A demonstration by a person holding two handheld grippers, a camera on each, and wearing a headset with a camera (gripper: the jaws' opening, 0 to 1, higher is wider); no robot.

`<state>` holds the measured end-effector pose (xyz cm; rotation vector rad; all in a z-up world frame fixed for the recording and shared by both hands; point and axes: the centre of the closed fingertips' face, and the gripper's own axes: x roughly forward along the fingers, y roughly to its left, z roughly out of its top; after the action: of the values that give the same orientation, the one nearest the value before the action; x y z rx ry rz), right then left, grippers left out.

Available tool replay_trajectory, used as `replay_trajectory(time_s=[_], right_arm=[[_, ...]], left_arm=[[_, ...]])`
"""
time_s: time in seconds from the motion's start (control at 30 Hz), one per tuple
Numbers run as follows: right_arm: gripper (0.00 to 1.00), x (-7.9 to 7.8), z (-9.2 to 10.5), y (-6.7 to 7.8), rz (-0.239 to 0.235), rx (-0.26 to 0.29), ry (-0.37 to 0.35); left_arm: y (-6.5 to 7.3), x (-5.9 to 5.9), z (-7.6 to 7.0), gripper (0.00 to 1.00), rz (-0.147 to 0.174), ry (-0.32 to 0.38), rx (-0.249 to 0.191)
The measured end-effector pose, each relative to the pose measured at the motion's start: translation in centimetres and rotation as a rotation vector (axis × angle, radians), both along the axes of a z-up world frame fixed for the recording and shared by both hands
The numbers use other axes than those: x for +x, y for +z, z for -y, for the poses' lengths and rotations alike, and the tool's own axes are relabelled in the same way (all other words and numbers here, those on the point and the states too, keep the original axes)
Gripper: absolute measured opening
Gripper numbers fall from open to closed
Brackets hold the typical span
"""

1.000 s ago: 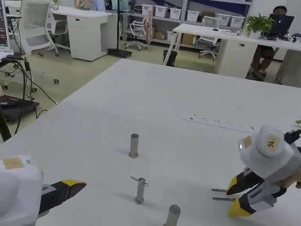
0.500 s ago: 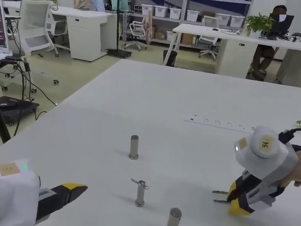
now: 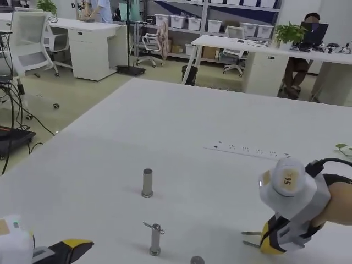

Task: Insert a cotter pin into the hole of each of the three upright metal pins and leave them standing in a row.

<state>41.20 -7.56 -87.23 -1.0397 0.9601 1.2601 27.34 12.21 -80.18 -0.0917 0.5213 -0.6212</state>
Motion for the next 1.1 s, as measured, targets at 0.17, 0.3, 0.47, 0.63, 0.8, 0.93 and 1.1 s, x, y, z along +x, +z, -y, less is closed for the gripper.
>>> replay_trajectory(time_s=[0.17, 0.3, 0.47, 0.63, 0.8, 0.93, 1.1], right_arm=[[0.04, 0.1, 0.0, 0.0, 0.012, -0.013, -0.016], [0.03, 0.1, 0.0, 0.0, 0.012, 0.0, -0.031], [0.03, 0.1, 0.0, 0.0, 0.035, -0.006, -0.017], [0.03, -0.1, 0.0, 0.1, 0.035, -0.007, -0.017], [0.03, -0.8, -0.5, 0.5, 0.0, 0.045, -0.041], [0.02, -0.6, -0.4, 1.3, 0.024, 0.055, -0.037], [0.02, -1.0, -0.3, 2.2, 0.036, 0.082, -0.033]], left_arm=[[0.1, -0.1, 0.2, 0.93, -0.002, -0.015, 0.005], [0.2, 0.0, 0.0, 0.93, -0.001, -0.008, 0.002], [0.4, 0.2, 0.0, 0.92, 0.002, 0.006, -0.005], [0.9, 0.3, 0.4, 0.92, 0.01, -0.014, 0.004], [1.2, 0.6, 0.4, 0.92, 0.019, -0.023, 0.009], [1.6, 0.7, 0.6, 0.92, 0.022, -0.036, 0.01], [1.8, 1.0, 0.8, 0.91, 0.023, -0.051, 0.017]])
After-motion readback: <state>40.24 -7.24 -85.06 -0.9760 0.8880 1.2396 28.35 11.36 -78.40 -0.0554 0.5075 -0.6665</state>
